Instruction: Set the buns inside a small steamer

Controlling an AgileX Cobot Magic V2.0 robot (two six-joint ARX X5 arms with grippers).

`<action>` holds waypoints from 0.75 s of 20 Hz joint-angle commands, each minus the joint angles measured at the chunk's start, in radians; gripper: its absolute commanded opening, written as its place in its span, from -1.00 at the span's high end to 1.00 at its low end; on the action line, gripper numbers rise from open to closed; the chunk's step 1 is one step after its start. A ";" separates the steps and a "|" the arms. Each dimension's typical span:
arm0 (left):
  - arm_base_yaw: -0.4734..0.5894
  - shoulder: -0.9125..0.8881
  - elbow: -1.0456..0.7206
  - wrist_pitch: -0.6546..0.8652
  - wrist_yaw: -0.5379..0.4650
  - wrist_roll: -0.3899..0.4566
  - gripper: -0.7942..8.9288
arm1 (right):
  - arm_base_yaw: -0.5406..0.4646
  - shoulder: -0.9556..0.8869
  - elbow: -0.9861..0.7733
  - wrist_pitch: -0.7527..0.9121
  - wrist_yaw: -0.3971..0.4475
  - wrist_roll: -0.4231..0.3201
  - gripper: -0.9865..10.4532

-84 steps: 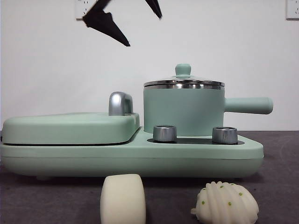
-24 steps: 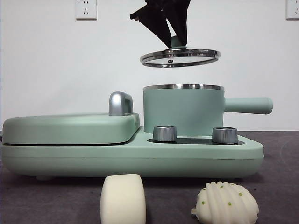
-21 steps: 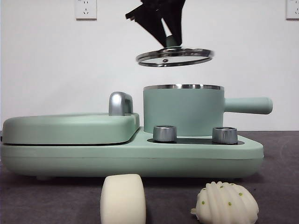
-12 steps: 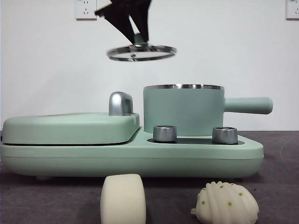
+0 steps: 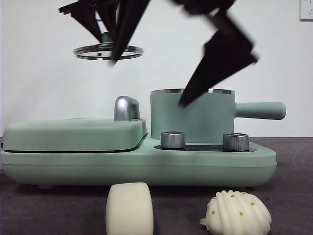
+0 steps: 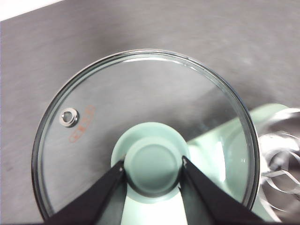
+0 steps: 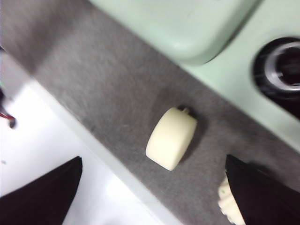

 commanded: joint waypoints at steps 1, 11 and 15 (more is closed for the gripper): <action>0.026 -0.004 0.043 -0.028 0.013 -0.016 0.59 | 0.056 0.101 0.028 0.000 0.035 0.017 -0.02; 0.083 -0.004 0.043 -0.028 0.013 -0.018 0.59 | 0.116 0.336 0.028 0.037 0.088 -0.024 0.23; 0.083 -0.004 0.043 -0.028 0.013 -0.018 0.59 | 0.117 0.343 0.029 0.067 0.090 -0.027 0.61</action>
